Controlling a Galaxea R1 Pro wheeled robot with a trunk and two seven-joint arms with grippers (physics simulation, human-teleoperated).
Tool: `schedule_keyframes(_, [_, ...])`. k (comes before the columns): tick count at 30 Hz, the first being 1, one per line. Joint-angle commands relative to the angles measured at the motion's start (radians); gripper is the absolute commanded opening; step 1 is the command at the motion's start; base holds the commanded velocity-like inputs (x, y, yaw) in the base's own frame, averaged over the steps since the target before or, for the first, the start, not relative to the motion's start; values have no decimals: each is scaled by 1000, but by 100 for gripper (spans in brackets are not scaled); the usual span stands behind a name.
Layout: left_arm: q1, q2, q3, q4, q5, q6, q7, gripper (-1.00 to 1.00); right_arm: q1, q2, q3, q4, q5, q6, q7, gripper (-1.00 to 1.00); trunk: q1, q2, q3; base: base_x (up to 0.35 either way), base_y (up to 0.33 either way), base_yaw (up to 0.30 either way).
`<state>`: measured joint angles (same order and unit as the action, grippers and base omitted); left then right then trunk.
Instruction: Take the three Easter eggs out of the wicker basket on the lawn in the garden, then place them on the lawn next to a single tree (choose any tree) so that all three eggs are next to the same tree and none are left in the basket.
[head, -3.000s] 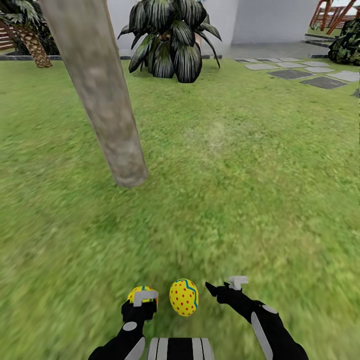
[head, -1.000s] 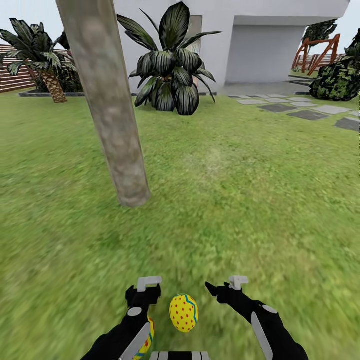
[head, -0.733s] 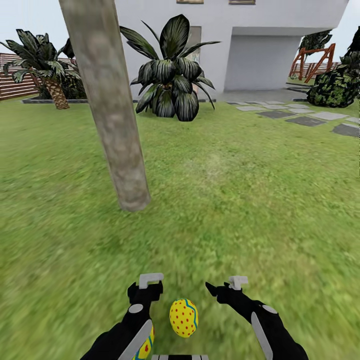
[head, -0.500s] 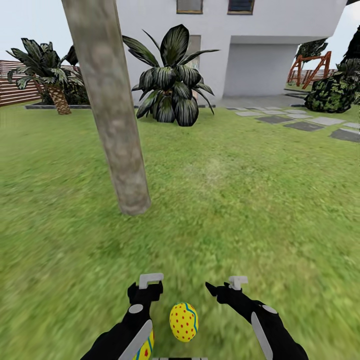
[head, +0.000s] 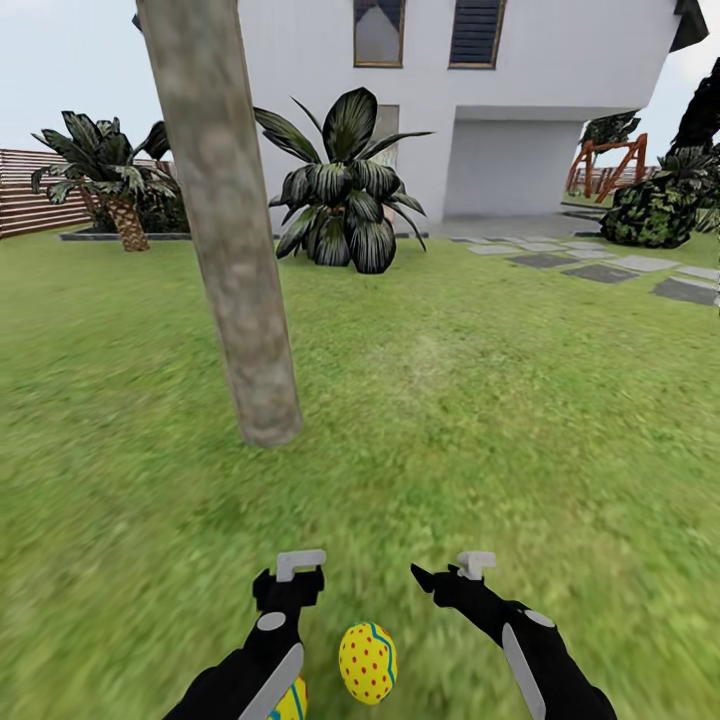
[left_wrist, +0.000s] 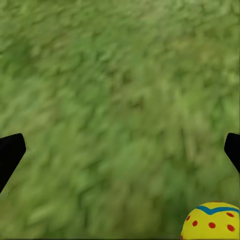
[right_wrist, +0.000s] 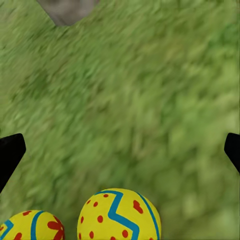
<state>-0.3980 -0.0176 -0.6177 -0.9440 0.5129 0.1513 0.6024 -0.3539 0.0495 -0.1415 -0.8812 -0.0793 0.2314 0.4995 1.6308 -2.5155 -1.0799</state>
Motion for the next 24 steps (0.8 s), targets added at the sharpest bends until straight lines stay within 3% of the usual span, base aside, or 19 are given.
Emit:
schedule_keyframes(1, [-1, 0, -3, 9, 3, 2, 6, 100, 0, 1, -4, -1, -8, 9, 5, 100, -1, 0, 3, 0, 0, 0])
schedule_keyframes(14, [-1, -3, -8, 102, 0, -19, 6, 100, 0, 1, -4, -1, -8, 9, 5, 100, -6, 3, 53, 0, 0, 0])
schedule_keyframes(24, [-1, -5, -11, 117, -1, -44, 8, 100, 0, 1, -4, -1, -9, 9, 5, 100, -6, 3, 53, -44, 0, 0])
